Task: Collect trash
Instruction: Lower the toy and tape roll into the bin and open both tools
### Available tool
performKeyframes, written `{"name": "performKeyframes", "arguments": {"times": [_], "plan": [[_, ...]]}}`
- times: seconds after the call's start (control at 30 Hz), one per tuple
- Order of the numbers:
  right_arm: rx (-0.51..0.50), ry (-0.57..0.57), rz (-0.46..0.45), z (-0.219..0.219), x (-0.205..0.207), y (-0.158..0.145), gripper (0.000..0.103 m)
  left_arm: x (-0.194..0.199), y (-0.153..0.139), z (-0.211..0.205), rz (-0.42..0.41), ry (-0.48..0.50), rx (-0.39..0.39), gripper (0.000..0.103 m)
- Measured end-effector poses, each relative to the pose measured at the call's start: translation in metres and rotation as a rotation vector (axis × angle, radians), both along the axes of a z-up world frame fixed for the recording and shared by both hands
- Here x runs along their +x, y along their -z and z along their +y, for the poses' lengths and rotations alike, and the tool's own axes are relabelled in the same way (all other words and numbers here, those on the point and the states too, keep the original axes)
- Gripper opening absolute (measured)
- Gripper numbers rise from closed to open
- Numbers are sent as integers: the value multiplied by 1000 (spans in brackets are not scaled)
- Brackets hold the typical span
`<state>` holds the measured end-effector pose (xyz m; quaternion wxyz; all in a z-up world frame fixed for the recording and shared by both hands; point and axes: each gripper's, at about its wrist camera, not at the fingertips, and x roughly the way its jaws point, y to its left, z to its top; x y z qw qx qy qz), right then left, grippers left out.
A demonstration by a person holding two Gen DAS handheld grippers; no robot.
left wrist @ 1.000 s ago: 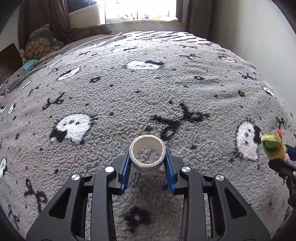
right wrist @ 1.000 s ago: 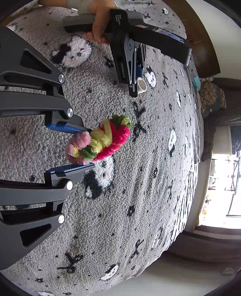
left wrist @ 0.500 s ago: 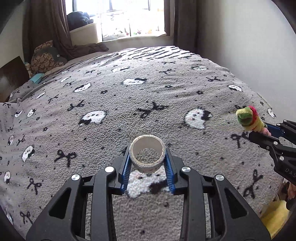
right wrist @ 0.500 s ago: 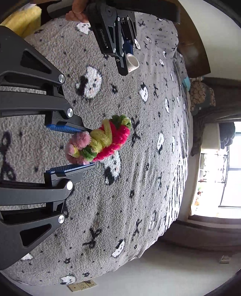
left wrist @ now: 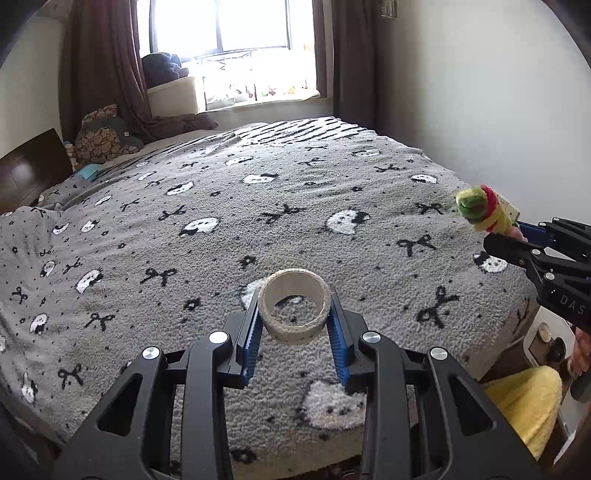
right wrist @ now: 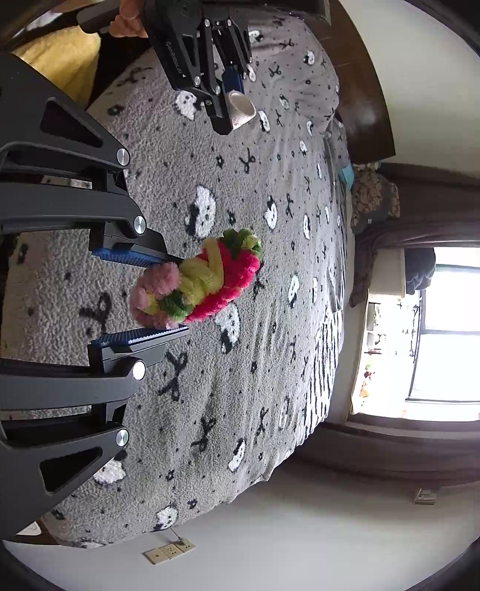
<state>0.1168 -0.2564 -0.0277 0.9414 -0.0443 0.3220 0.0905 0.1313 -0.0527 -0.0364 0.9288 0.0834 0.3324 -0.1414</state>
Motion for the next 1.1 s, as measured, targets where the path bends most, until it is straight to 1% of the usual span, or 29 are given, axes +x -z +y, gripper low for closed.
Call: {"name": "performKeyframes", "arguments": {"times": [0.2,0.33,0.5,0.6,0.7,0.8,0.93,1.0,1.1], "plan": [[0,-12,-8,2,-41,8,31,-45,13,0,1,0,-9,31],[-2,-17,13,4,-65,28,31,-71,30,2,9,-2,-16,31],[12,-22,63,8,-84,55,31,-100,62,7,41,-8,-14,31],[18,-32,118,12,-96,78,31,-116,88,8,73,-8,-6,31],[17,-35,170,16,-105,100,31,-127,118,9,134,-8,-2,31],[38,-36,224,17,-110,120,31,-135,145,10,194,-8,5,31],[82,-54,313,19,-115,152,31,-141,176,13,271,-13,0,31],[82,-49,355,20,-117,170,31,-144,192,13,301,-11,1,31],[83,-50,406,23,-119,189,31,-145,220,14,370,-10,11,31]]}}
